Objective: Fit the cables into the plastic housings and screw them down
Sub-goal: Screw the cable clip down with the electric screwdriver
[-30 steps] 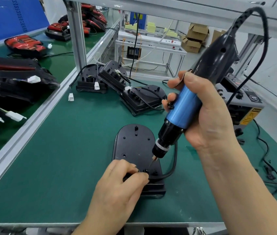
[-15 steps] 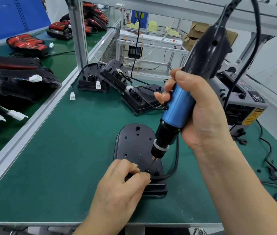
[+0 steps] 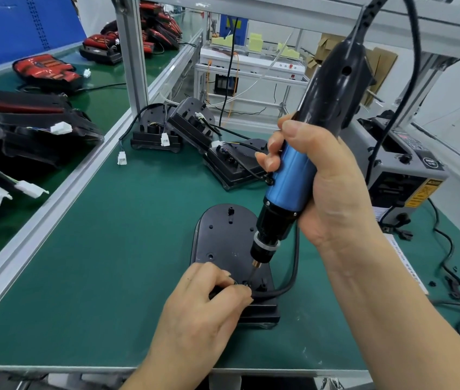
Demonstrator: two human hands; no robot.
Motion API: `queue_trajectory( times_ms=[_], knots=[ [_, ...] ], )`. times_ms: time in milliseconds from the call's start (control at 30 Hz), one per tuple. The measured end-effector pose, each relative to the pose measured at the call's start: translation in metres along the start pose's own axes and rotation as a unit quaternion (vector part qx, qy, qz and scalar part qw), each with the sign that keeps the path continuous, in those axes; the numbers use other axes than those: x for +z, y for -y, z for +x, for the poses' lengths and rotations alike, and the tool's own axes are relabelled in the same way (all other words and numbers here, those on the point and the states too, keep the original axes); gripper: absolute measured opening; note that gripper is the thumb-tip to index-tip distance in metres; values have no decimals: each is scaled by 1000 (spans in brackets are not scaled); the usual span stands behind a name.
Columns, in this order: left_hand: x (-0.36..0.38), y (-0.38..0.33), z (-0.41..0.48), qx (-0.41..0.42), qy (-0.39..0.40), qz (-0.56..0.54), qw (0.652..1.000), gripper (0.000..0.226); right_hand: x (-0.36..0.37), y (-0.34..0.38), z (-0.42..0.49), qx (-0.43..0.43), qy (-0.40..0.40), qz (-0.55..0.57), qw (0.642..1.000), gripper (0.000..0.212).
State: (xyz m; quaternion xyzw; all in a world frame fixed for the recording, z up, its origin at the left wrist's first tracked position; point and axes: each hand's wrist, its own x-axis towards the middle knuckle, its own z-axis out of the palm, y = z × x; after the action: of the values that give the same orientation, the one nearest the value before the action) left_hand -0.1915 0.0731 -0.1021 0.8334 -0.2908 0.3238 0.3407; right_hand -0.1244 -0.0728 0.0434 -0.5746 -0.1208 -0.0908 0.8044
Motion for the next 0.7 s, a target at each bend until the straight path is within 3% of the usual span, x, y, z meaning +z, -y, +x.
queue_trajectory(
  times_ms=[133,333,467,600,700],
  knots=[
    [-1,0,0,1,1,1,1000,7,-5,1,0,9,-10,-18,1000,19],
    [-1,-1,0,-2,-2,-9,1000,7,-24,9,1,3,-92,56,994,13],
    [-1,-1,1,-11,1,-10,1000,5,-61,34,-2,4,-203,65,977,26],
    [0,-1,1,-13,-7,-14,1000,4,-107,53,-14,6,-309,43,950,16],
    [1,-1,1,-8,-12,-18,1000,5,-134,55,-29,15,-369,43,928,24]
  ],
)
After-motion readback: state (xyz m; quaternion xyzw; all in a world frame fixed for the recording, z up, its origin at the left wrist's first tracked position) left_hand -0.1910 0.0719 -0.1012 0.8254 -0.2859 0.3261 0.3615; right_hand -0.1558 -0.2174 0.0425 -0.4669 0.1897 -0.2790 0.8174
